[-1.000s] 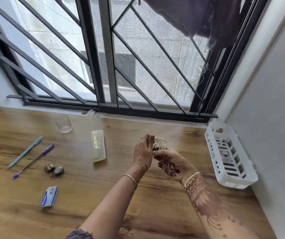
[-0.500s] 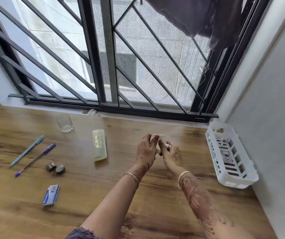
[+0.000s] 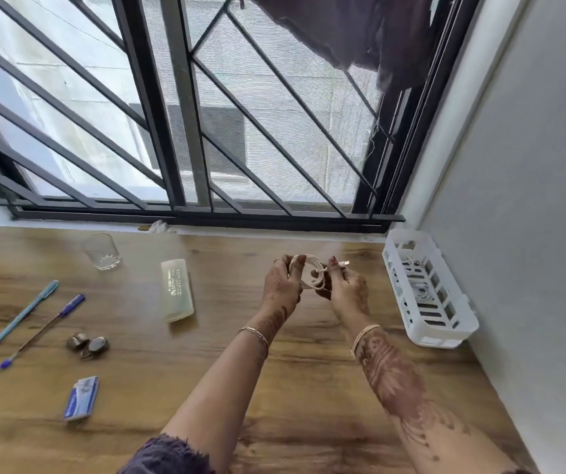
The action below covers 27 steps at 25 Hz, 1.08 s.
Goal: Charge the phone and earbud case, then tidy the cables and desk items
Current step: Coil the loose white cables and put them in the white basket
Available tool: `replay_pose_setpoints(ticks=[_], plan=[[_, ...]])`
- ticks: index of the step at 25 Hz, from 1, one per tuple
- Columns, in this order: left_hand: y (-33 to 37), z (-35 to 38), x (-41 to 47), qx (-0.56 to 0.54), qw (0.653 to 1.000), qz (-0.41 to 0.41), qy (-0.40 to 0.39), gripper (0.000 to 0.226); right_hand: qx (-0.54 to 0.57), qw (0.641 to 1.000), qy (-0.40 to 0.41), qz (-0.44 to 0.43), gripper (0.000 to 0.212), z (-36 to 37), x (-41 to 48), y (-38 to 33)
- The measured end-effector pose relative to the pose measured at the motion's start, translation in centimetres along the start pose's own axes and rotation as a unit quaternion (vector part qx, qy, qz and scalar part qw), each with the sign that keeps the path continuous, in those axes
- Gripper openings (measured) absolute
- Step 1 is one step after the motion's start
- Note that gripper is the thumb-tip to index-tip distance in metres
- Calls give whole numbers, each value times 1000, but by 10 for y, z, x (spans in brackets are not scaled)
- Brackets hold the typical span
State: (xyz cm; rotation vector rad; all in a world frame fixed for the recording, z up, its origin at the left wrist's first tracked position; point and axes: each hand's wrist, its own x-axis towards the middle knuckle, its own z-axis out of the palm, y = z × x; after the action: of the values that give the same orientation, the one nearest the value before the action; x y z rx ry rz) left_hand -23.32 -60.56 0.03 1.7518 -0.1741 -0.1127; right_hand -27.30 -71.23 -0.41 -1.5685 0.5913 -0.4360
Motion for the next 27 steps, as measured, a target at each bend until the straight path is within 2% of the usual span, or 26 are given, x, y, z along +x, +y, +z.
replay_pose_setpoints(ticks=[3, 6, 7, 12, 15, 19, 22, 25, 27], plan=[[2, 13, -2, 8, 1000, 15, -18, 29, 59, 997, 5, 43, 35, -20, 3, 1], [12, 35, -7, -9, 998, 14, -67, 30, 89, 993, 34, 64, 51, -49, 2, -2], [16, 44, -8, -14, 996, 15, -88, 29, 100, 992, 46, 67, 49, -62, 2, -5], [39, 93, -13, 21, 982, 47, -179, 18, 126, 985, 111, 41, 24, -131, 2, -29], [50, 123, -16, 3, 978, 33, -205, 22, 44, 987, 155, 17, 19, -161, 6, -38], [56, 154, -15, 90, 974, 40, -206, 17, -180, 964, 192, -39, 10, -195, 20, -39], [55, 166, -11, 204, 955, 47, -212, 27, -333, 925, 170, -62, 18, -203, 24, -39], [50, 170, -9, 283, 932, 63, -217, 41, -428, 890, 143, -59, 22, -202, 28, -33], [48, 171, -9, 299, 928, 73, -210, 34, -476, 871, 114, -53, 22, -201, 33, -28]])
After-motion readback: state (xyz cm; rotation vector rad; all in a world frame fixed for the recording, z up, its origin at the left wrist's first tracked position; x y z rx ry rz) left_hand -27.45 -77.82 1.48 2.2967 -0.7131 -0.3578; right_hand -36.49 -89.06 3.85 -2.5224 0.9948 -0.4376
